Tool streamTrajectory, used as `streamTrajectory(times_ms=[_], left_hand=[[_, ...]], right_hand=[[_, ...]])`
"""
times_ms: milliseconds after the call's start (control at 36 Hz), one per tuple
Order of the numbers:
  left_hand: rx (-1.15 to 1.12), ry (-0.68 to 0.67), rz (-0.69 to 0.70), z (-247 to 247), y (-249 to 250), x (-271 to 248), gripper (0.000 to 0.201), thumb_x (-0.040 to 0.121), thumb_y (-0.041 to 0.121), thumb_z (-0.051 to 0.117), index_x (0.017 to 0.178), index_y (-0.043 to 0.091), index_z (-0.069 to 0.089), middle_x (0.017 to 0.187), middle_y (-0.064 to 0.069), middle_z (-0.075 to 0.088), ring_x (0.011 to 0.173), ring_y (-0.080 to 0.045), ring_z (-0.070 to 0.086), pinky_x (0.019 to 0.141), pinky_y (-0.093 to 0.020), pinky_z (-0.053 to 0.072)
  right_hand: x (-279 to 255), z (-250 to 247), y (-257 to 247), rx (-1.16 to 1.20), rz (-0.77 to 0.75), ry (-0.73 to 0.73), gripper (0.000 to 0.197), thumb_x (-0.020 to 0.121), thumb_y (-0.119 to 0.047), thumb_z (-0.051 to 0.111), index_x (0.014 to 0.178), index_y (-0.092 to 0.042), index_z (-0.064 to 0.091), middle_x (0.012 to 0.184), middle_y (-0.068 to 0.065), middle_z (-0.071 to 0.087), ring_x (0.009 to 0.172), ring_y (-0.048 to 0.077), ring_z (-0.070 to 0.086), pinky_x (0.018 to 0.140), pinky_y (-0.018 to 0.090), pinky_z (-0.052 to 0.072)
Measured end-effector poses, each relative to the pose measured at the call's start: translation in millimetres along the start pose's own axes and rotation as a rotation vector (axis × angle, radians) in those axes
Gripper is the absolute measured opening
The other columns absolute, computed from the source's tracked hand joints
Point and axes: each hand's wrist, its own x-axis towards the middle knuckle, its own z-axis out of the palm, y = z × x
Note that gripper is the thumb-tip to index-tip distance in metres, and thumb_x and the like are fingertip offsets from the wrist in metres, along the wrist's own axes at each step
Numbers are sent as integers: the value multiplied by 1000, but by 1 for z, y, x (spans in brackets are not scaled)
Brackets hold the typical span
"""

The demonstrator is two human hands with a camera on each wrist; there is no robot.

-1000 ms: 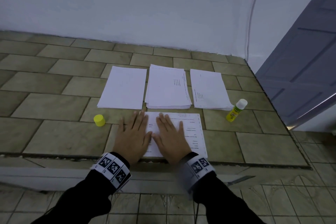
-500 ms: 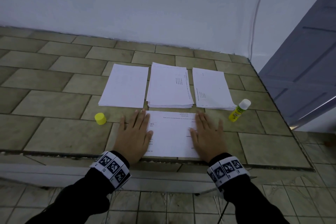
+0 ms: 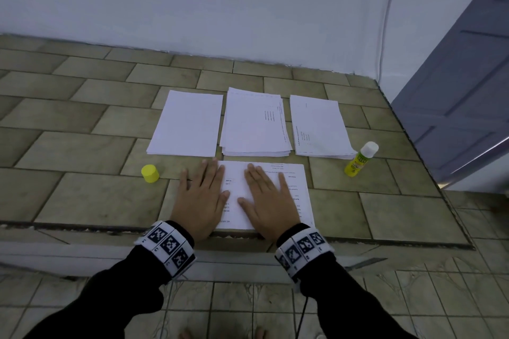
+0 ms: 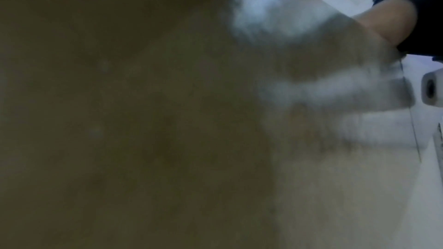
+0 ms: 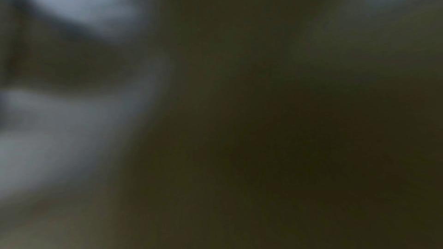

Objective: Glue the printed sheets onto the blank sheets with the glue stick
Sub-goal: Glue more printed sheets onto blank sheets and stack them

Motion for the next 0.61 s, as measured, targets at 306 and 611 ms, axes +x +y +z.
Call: streamTrajectory(times_ms=[306, 611], left_hand=[[-2, -42, -35, -1, 1, 0, 63, 97, 43, 22, 144, 8, 45, 153, -10, 39, 141, -30, 37, 109, -62, 31], [-34, -48, -46, -2, 2, -1, 65, 96, 44, 18, 147, 13, 42, 157, -6, 32, 145, -27, 30, 112, -60, 24]], right_hand=[[-20, -24, 50, -107, 339, -49, 88, 78, -54, -16, 155, -15, 5, 163, 0, 5, 150, 13, 1, 116, 56, -5], [21, -13, -36, 175, 31, -60, 56, 104, -37, 12, 154, -13, 8, 163, -1, 3, 149, 8, -3, 118, 54, -9]])
